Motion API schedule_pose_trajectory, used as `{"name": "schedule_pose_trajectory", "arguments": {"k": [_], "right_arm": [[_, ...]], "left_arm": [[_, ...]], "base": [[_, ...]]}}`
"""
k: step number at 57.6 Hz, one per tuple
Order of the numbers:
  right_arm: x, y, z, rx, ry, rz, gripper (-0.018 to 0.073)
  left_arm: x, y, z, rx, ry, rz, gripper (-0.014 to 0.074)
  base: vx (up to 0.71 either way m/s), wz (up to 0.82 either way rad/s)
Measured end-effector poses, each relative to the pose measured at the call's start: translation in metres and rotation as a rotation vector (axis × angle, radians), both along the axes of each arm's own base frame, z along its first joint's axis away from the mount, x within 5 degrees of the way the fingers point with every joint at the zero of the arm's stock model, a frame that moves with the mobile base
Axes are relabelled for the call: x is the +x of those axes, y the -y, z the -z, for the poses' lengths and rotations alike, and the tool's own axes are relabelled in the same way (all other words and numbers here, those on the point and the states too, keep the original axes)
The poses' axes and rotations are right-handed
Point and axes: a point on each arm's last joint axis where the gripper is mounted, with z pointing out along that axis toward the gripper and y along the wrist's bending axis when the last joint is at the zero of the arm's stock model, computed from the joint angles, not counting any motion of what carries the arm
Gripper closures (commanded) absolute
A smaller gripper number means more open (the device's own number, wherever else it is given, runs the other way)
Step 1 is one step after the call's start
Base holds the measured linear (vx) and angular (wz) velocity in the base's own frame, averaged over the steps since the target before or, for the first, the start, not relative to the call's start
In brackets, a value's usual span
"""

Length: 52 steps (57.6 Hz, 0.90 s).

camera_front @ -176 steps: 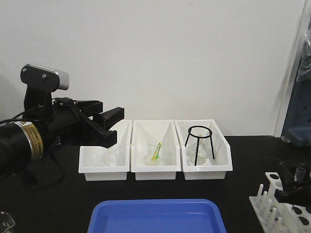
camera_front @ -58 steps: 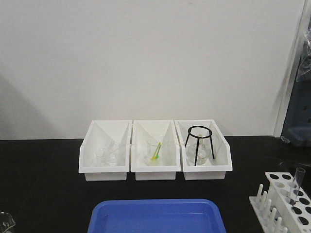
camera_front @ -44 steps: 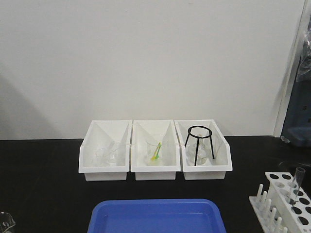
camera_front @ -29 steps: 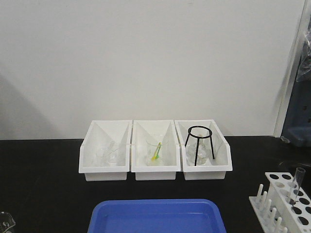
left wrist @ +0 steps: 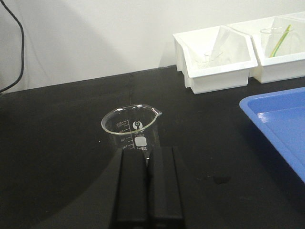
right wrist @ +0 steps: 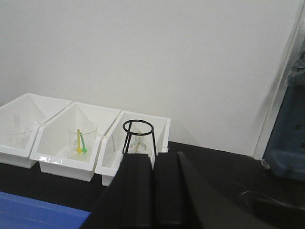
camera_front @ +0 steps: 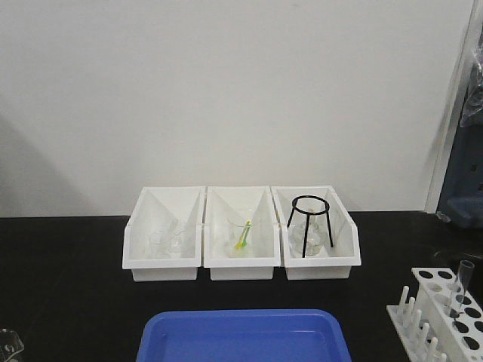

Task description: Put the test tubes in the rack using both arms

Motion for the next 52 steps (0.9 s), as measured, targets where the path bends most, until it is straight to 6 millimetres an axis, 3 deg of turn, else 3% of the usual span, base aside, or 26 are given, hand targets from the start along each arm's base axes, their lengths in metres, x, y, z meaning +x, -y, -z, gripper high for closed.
{"name": "schedule_pose_trajectory", "arguments": {"k": [52], "right_arm": [[0.0000,-0.0001,0.0001,0.012,0.001,-0.001,0.0566]], "left_arm": [[0.0000,0.0000,0.0002,0.000,-0.001,0.000,0.0617]], "base": [[0.00,0.00]]}}
